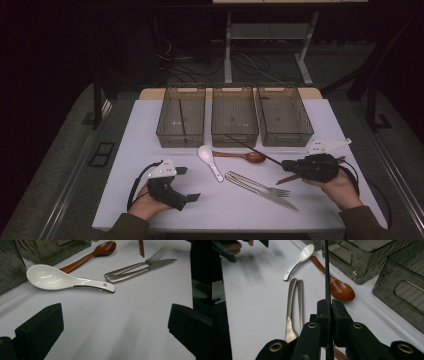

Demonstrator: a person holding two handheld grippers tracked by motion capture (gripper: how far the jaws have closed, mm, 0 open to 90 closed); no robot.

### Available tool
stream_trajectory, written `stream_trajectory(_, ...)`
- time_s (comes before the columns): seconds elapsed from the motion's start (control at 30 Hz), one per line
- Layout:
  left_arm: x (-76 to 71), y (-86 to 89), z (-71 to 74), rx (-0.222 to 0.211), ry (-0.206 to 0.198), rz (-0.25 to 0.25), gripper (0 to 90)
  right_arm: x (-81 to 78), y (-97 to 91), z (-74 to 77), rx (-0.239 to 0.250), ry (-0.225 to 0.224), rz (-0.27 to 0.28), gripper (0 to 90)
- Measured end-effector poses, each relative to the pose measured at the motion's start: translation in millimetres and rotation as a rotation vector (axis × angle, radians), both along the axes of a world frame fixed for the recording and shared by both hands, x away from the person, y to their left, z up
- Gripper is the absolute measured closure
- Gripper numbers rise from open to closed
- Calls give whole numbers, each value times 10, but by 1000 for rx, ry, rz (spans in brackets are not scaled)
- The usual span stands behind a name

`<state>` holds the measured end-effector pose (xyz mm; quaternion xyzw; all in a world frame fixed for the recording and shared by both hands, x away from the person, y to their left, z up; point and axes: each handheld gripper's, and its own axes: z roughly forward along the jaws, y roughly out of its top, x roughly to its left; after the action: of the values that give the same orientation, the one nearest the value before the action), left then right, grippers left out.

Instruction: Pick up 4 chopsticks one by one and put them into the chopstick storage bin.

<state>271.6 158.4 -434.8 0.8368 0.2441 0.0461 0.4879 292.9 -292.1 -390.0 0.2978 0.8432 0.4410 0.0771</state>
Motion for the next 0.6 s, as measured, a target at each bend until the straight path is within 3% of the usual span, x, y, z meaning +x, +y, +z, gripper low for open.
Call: stream_trajectory(0.6, 6, 1, -8, -8, 7, 11, 0, 203, 354, 159, 4, 8, -56, 854)
